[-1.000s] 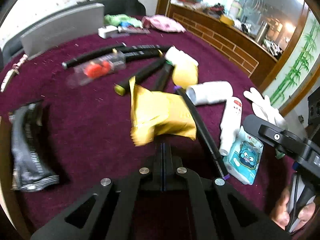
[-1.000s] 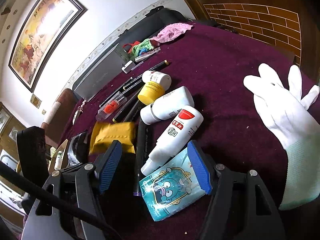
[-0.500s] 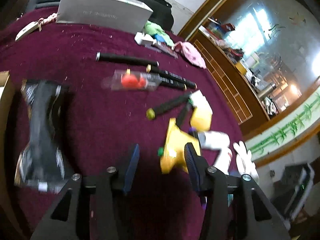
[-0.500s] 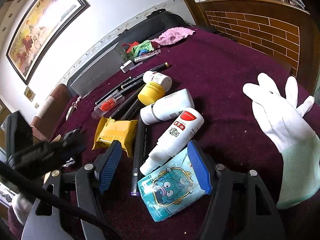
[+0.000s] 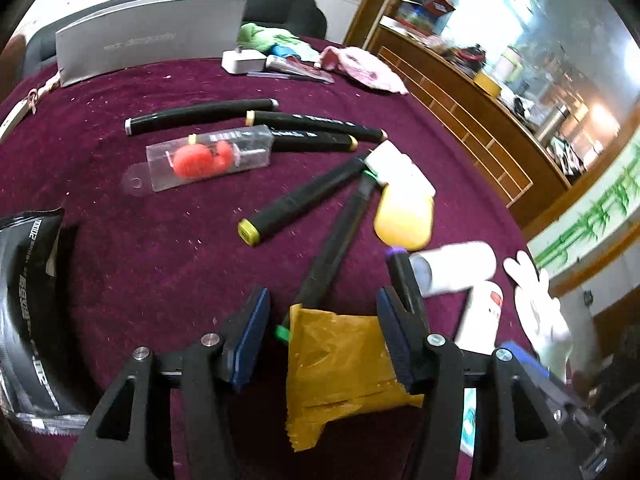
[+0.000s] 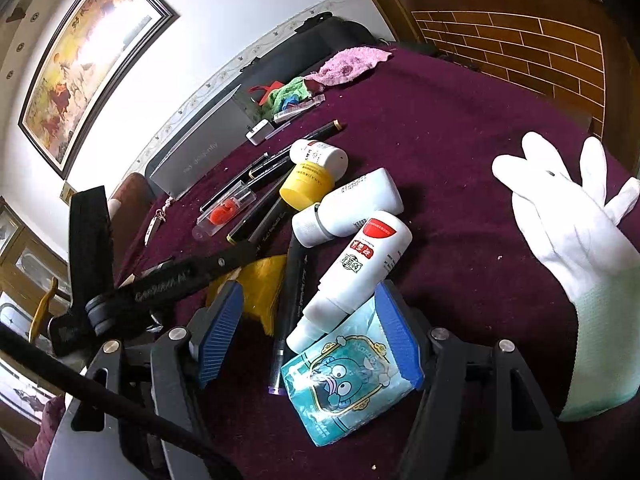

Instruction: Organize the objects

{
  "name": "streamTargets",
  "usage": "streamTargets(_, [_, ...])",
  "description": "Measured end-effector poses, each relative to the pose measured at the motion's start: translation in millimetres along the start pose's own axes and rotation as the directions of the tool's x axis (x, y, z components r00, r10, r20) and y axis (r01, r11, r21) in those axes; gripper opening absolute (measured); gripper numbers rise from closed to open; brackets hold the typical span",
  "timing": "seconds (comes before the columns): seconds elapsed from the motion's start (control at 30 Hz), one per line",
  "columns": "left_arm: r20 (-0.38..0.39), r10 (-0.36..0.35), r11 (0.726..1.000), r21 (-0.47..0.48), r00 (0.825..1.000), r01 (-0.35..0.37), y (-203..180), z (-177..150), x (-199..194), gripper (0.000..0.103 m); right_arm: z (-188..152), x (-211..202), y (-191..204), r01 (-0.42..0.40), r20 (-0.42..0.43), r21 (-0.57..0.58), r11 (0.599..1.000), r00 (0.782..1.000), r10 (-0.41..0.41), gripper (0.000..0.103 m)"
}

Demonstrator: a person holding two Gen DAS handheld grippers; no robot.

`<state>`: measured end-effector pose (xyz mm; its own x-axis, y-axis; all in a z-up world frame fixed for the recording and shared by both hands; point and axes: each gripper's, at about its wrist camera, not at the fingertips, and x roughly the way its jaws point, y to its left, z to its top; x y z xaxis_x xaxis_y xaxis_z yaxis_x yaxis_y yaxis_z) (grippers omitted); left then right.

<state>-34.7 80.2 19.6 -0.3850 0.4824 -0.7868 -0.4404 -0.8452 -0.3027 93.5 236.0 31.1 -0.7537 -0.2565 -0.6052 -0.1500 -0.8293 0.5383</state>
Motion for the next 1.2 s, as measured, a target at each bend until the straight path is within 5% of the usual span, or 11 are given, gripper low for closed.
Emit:
streamTargets(0.27, [-0.079, -0.164, 0.985, 0.045, 0.983, 0.168, -5, -17, -16, 0.056, -1, 0, 2, 0.016, 0.002, -0.008, 1.0, 1.0, -0.016, 0.068])
streamTargets(0.47, [-0.169, -0.238, 0.922, 0.27, 0.956, 0.278, -26, -49, -34, 0.056, -1, -1, 2, 0.017, 0.0, -0.007, 1.0, 1.0, -0.017, 0.068])
streamTargets(0.53, [-0.198, -0.226, 0.895, 0.344, 0.954, 0.284, -41, -59, -39, 0.056, -1, -1, 2, 0.017, 0.001, -0.007, 1.0, 1.0, -0.017, 0.068])
streamTargets(0.67, [-0.133, -0.167, 0.852, 0.48, 0.977, 0.211, -68, -67, -52, 0.057, -1, -1, 1, 0.012, 0.005, 0.0, 1.0, 1.0, -0.012, 0.068])
streamTargets(0.73, [-0.117, -0.153, 0.861, 0.472, 0.981, 0.19, -73, -62, -50, 0.057, -1, -1, 0, 0.009, 0.003, 0.007, 1.0, 1.0, -0.009, 0.068])
streamTargets(0.9, [-0.12, -0.084, 0.934, 0.338, 0.989, 0.121, -69, -42, -16, 0.056, 0, -2, -2, 0.006, 0.007, 0.017, 1.0, 1.0, -0.006, 0.068])
streamTargets(0.93, [-0.111, -0.098, 0.947, 0.295, 0.989, 0.127, -65, -40, -14, 0.053, 0, -2, -2, 0.005, 0.011, 0.02, 1.0, 1.0, -0.005, 0.068])
streamTargets(1.0, [-0.11, -0.134, 0.957, 0.242, 0.985, 0.158, -58, -39, -15, 0.029, 1, -3, -4, 0.004, 0.014, 0.028, 1.0, 1.0, -0.004, 0.068])
streamTargets(1.2, [-0.033, -0.148, 0.971, 0.184, 0.988, 0.151, -37, -45, -56, 0.019, 1, -5, -4, 0.012, 0.028, 0.029, 1.0, 1.0, -0.012, 0.068])
